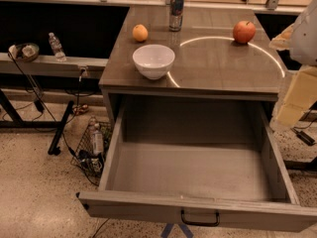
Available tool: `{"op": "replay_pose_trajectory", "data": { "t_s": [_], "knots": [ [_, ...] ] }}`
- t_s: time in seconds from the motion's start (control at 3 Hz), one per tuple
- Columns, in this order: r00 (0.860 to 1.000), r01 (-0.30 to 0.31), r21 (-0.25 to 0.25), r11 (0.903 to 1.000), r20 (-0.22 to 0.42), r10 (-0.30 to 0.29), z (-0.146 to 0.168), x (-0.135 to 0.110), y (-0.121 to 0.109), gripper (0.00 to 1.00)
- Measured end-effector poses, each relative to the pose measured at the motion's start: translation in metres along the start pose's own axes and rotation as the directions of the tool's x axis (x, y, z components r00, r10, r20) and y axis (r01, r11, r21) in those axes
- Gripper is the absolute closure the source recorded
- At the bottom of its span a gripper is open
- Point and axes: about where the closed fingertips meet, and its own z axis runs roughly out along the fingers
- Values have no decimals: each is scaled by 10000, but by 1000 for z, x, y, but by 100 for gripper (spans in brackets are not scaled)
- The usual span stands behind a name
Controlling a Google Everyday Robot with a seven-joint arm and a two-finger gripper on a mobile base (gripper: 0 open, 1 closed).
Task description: Place redbull can into top drawer
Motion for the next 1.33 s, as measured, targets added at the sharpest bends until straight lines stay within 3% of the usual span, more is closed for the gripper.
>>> {"op": "replay_pose_trajectory", "data": {
  "t_s": [0.33,0.67,1.0,1.33],
  "knots": [
    [10000,0,2,10000,1,0,0,0,0,0],
    [9993,-146,147,9998,333,141,17,-3,-39,0],
    [9955,-226,438,9988,929,184,60,-24,-119,0],
    [9848,12,693,9976,1731,-132,108,-69,-189,0]
  ]
}}
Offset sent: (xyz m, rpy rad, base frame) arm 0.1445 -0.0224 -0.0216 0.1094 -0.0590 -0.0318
